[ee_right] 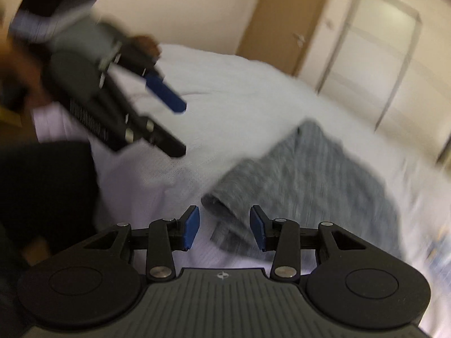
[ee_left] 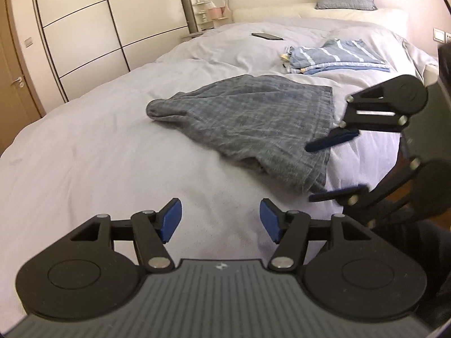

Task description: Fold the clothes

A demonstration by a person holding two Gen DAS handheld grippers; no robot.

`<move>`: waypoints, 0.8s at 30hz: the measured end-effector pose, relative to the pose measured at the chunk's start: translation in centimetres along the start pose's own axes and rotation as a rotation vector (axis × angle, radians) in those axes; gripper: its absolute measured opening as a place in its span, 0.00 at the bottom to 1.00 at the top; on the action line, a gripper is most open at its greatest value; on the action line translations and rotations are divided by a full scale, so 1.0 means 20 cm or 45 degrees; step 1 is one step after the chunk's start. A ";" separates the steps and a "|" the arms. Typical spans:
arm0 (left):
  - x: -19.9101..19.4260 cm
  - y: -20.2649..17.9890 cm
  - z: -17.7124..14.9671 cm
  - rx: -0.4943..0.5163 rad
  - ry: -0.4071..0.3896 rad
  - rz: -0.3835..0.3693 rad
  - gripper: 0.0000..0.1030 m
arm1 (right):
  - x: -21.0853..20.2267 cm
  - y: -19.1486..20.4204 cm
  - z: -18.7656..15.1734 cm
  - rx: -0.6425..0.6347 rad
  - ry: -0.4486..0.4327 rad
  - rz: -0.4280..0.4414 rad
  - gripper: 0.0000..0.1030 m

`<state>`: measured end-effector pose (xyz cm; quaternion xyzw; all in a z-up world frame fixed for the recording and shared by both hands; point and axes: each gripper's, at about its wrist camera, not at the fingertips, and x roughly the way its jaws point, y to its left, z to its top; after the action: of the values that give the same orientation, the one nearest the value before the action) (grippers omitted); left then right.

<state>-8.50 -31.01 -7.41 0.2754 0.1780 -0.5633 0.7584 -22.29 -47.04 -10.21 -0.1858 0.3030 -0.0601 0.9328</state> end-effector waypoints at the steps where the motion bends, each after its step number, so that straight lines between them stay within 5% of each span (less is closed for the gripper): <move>1: -0.01 0.00 0.00 -0.004 -0.003 0.000 0.58 | 0.03 0.05 0.00 -0.106 0.000 -0.053 0.48; 3: 0.00 0.00 -0.01 -0.021 -0.005 -0.003 0.61 | 0.08 0.11 -0.01 -0.271 0.013 -0.114 0.49; 6: 0.03 -0.02 -0.01 -0.051 -0.005 -0.009 0.66 | 0.11 0.13 -0.02 -0.369 0.016 -0.138 0.33; 8: 0.06 -0.02 0.00 -0.089 0.000 -0.018 0.67 | 0.07 0.07 0.00 -0.282 0.000 -0.119 0.00; 16: 0.21 -0.05 0.09 -0.310 -0.061 -0.111 0.81 | -0.16 -0.28 0.02 0.202 -0.084 -0.131 0.00; 24: 0.37 -0.18 0.16 -0.187 -0.046 -0.048 0.83 | -0.20 -0.35 0.00 0.313 -0.081 -0.139 0.00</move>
<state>-9.73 -39.44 -9.93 0.2054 0.2102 -0.5678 0.7689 -25.57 -52.59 -5.28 -0.0881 0.2529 -0.1417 0.9530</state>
